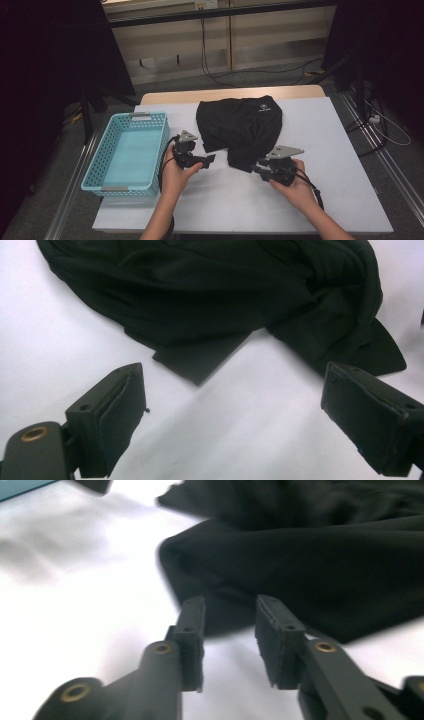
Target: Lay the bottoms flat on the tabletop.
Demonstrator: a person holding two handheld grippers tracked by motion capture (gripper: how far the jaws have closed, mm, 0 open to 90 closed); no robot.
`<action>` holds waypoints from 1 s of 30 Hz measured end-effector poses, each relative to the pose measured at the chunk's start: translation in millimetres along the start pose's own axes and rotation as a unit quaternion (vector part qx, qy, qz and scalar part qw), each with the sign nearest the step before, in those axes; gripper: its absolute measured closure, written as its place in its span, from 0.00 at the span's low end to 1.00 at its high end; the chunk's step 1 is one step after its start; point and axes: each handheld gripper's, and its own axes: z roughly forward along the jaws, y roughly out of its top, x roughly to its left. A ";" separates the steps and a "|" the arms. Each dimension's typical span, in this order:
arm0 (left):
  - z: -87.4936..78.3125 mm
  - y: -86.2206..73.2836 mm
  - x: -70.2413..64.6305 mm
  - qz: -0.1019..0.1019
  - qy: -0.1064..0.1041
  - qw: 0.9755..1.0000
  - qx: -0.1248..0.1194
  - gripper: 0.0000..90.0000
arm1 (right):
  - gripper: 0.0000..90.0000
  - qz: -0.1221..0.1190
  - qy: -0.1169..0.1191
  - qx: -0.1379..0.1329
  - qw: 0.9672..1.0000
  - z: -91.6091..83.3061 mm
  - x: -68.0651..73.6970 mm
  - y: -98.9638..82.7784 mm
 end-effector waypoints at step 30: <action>-7.8 -1.0 -4.0 -0.002 -0.003 1.000 -0.013 0.13 | 1.00 -0.006 0.040 0.033 0.999 -34.2 -11.4 -0.2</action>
